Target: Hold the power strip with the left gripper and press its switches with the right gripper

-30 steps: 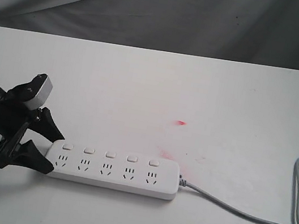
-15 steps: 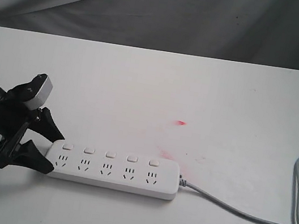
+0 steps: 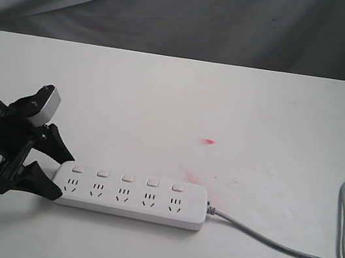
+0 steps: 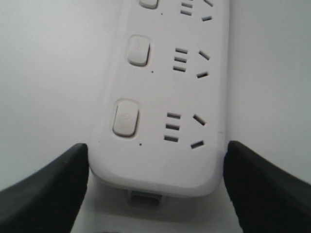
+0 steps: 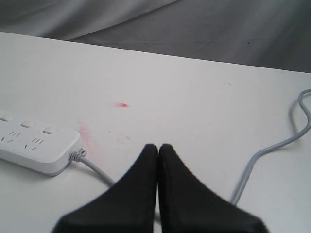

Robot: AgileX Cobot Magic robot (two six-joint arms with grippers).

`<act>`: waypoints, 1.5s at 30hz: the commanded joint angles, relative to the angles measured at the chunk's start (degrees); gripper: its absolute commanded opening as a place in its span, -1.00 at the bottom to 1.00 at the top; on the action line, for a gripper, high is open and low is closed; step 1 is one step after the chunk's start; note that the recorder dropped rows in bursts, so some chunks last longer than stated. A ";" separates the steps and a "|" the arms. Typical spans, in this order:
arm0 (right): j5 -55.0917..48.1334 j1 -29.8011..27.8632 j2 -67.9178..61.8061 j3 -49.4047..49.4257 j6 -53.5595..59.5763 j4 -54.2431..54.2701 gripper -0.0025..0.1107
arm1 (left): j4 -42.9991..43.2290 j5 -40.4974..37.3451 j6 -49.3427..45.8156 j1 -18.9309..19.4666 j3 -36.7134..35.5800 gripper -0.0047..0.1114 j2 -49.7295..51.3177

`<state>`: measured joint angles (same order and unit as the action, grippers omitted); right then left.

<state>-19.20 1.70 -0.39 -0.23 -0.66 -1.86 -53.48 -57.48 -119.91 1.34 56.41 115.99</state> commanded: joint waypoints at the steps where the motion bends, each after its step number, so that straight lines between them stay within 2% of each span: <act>1: 0.07 -0.48 0.39 0.23 0.20 -0.33 -0.96 | 0.21 0.58 -0.13 -0.28 0.24 -0.52 0.05; 20: 0.90 -0.48 0.39 0.23 0.21 -0.33 -0.96 | 0.21 0.58 -0.13 -0.28 0.24 -0.52 0.05; 24: 6.75 -0.48 0.39 0.23 0.21 -0.33 -0.96 | 0.21 0.58 -0.13 -0.28 0.24 -0.52 0.05; 34: 33.96 -0.48 0.39 0.23 0.21 -0.33 -0.96 | 0.21 0.58 -0.13 -0.28 0.24 -0.52 0.05; 45: 37.29 -0.48 0.39 0.23 0.21 -0.33 -0.96 | 0.21 0.58 -0.13 -0.28 0.24 -0.52 0.05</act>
<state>16.79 1.70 -0.29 -0.23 -0.66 -1.86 -53.48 -57.48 -119.91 1.34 56.41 115.99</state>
